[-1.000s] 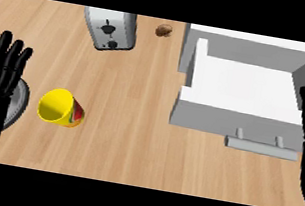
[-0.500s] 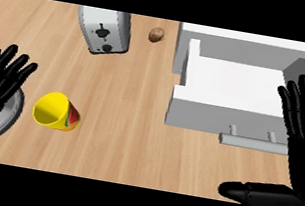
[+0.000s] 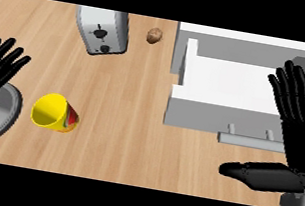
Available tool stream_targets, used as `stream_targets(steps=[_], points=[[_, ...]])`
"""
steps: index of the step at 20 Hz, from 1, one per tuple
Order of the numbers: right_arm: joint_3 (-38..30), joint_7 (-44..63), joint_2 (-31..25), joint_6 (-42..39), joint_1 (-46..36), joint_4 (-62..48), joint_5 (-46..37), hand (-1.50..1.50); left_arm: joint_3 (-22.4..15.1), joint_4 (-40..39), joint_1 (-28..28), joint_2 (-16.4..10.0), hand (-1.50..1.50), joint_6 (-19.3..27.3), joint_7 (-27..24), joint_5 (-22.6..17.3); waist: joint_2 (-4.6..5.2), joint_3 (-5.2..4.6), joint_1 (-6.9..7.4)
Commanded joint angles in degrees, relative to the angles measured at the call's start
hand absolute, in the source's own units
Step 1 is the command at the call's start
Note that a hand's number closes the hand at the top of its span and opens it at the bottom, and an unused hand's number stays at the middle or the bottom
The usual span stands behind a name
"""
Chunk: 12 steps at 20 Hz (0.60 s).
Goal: Pick up the cup, place it into the drawer and close the drawer
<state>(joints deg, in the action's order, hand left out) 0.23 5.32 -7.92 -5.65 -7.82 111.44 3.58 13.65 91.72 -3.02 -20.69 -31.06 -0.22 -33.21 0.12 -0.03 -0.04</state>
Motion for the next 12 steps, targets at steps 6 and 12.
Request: stream_targets(steps=[6,12], points=[[-2.51,-1.91,-1.02,-1.86,-3.27,-3.39,0.36,-1.5,-0.2,-19.6,-5.03,0.94,-1.5,-4.77,-9.86,12.45,-0.06,0.0,-0.2],[-3.14,-3.08,-0.89,-2.46,-3.92,-4.76,0.48,-1.5,2.37,-34.39,-6.3,-1.93,-1.5,-6.61,-22.9,21.16,-0.01,-0.02,-0.26]])
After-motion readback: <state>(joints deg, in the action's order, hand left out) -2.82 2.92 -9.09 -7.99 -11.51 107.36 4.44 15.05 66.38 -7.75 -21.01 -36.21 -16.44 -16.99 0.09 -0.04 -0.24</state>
